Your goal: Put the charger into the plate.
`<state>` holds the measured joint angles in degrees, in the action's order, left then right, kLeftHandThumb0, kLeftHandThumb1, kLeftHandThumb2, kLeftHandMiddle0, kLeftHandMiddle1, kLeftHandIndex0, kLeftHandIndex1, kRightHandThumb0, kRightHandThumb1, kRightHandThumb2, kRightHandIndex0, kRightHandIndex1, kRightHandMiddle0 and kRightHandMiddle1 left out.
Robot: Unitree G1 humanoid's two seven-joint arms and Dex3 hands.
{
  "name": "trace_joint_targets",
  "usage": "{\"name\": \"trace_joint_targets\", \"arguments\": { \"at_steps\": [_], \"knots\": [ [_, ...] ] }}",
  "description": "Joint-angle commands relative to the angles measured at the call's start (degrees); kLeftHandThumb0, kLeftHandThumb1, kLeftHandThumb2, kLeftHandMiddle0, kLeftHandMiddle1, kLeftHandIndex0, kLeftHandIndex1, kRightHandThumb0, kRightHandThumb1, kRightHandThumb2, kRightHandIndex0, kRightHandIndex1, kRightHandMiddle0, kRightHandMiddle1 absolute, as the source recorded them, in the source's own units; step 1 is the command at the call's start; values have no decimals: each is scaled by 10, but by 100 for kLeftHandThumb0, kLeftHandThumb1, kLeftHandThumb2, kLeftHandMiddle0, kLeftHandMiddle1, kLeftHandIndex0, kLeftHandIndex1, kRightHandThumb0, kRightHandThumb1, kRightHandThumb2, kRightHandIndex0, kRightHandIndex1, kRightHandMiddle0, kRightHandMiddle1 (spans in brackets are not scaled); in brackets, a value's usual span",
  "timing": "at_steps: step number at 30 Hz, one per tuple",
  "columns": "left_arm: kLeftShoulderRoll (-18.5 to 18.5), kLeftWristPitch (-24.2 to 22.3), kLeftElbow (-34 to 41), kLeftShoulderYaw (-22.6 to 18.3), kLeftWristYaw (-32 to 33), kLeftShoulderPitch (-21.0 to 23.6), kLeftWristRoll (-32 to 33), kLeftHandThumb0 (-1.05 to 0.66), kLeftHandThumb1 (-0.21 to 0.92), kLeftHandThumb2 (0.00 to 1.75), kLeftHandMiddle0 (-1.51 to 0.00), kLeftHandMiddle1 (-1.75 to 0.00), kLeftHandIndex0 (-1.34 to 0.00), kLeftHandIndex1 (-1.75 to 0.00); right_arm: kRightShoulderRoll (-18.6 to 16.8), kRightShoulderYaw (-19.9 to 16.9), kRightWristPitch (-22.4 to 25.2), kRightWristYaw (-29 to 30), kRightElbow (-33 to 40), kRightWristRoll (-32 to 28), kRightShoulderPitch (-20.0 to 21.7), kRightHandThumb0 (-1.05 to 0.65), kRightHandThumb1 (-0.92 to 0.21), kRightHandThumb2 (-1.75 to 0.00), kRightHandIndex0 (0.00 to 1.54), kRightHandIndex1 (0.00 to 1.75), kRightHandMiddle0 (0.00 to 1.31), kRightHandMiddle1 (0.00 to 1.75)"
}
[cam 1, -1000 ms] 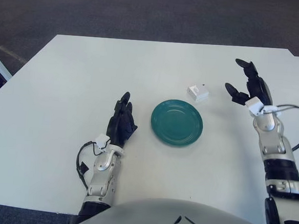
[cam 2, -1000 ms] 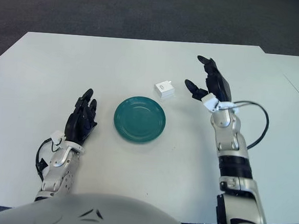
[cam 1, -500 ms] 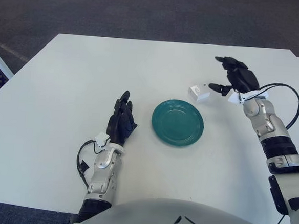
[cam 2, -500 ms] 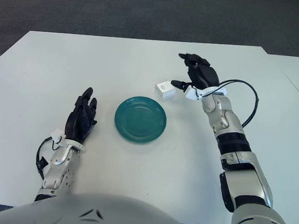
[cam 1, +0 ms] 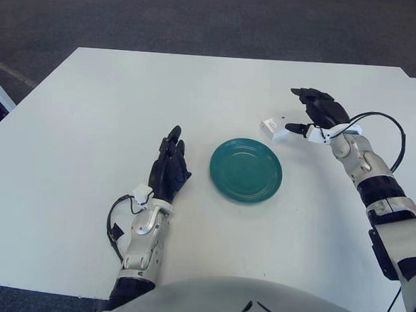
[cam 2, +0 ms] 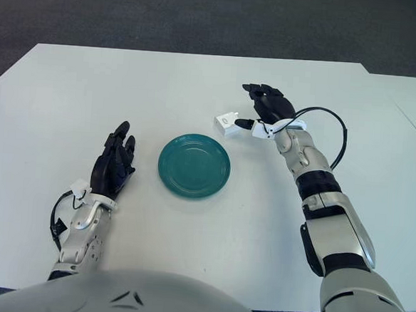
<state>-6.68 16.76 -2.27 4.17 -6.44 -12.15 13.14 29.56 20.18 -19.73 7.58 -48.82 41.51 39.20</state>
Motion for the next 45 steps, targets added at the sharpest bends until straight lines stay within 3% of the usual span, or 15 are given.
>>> {"name": "trace_joint_targets", "arguments": {
  "at_steps": [1, 17, 28, 35, 45],
  "knots": [
    [-11, -6, 13, 4, 2, -10, 0, -89, 92, 80, -10, 0, 0, -37, -3, 15, -7, -3, -25, 6, 20, -76, -92, -54, 5, 0, 0, 28],
    [-21, -22, 45, 8, 21, -30, 0, -89, 92, 79, -13, -1, 0, -43, 9, 69, -19, -13, -74, 24, 39, -76, -92, -53, 2, 0, 0, 21],
    [-24, -13, 49, 18, 31, -39, -2, -88, 92, 78, -13, -1, 0, -38, 10, 113, -37, 12, -109, 65, 78, -71, -92, -50, 1, 0, 0, 20],
    [-25, -12, 53, 27, 29, -45, 4, -88, 92, 79, -12, 0, 0, -38, 25, 160, -65, 28, -123, 115, 116, -71, -92, -48, 0, 0, 0, 14],
    [-25, -7, 48, 38, 32, -48, 1, -89, 92, 80, -13, 0, 0, -48, 40, 204, -101, 45, -137, 158, 156, -73, -92, -49, 0, 0, 0, 2]
  ]
}}
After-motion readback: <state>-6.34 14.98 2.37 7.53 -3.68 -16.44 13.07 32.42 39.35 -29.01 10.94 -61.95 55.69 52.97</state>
